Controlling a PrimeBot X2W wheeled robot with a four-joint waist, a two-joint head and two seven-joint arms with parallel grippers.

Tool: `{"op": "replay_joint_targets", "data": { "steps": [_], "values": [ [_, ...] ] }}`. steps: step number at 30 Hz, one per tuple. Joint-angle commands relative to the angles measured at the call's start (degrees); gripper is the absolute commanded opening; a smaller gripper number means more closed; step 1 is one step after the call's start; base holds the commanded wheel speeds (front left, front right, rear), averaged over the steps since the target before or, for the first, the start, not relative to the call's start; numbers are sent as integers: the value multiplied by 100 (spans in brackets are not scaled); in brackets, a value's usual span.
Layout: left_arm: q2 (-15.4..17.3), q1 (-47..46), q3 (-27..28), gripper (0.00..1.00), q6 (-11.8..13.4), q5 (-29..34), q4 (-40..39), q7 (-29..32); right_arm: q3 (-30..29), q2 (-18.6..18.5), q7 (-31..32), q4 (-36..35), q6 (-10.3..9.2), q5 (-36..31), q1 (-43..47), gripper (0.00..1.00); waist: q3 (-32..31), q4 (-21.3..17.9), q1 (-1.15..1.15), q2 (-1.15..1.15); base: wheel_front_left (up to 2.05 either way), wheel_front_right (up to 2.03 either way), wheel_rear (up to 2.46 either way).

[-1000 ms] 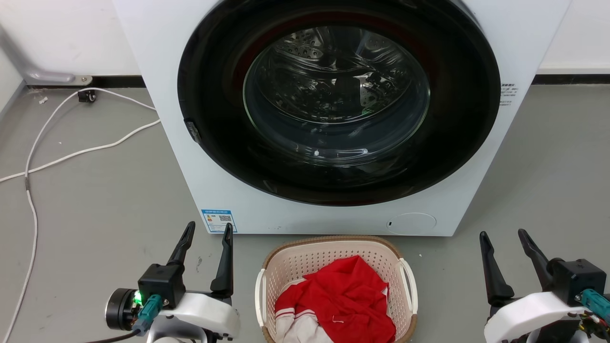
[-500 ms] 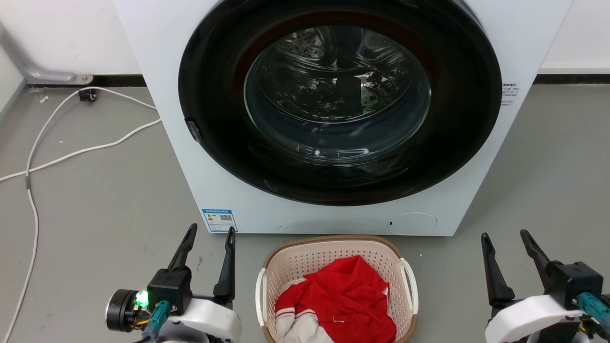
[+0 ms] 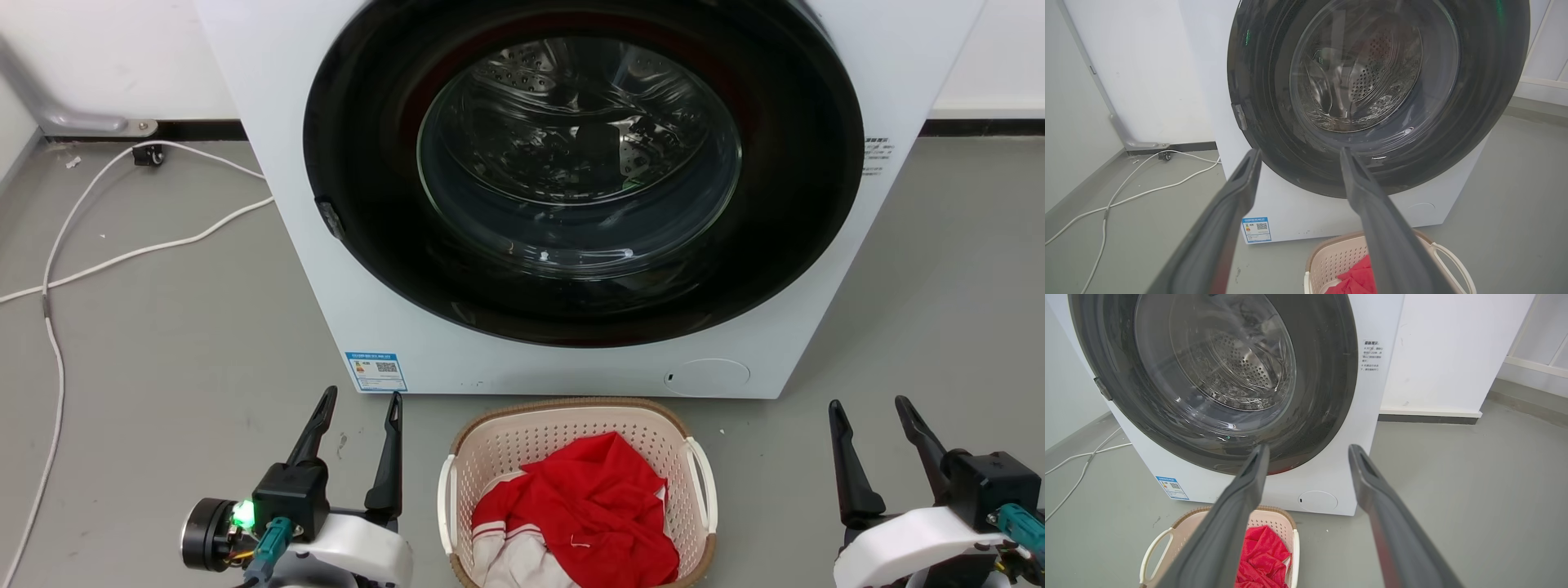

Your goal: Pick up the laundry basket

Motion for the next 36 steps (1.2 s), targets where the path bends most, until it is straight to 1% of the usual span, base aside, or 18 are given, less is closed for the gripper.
{"op": "replay_joint_targets", "data": {
  "steps": [1, 5, 8, 14, 18, 26, 32, 36],
  "values": [
    [-28, -24, 29, 100, -4, -15, 9, -28, -11, 15, -22, 22, -4, 46, -74, 100, 24, -3, 0, 0, 0, 0, 0],
    [-35, -109, 56, 100, -7, -26, 49, -28, -37, 15, 11, 58, -4, 77, -134, 100, 130, -9, 0, 0, 0, 0, 0],
    [-50, -219, 52, 100, -47, -75, 168, -22, -97, 14, 65, 116, -4, 82, -243, 100, 320, -12, 0, 0, 0, 0, 0],
    [-72, -823, -11, 100, -157, -201, 714, -22, -108, 16, 133, 315, -4, 61, -661, 100, 1063, -37, 0, 0, 0, 0, 0],
    [-82, -1246, -63, 100, -258, -315, 1234, -21, -23, 15, 245, 603, -4, 52, -991, 100, 1523, -69, 0, 0, 0, 0, 0],
    [-32, -2166, -173, 100, -460, -625, 2480, 228, 145, 12, 820, 1540, -4, 145, -1701, 100, 2357, -148, 0, 0, 0, 0, 0],
    [69, -2867, -344, 100, -546, -923, 3402, 627, 308, 14, 1328, 2468, -4, 195, -2434, 100, 2928, -223, 0, 0, 0, 0, 0],
    [183, -3326, -586, 100, -560, -1176, 3926, 983, 399, 14, 1535, 3136, -4, 168, -2974, 100, 3232, -261, 0, 0, 0, 0, 0]
  ]
}}
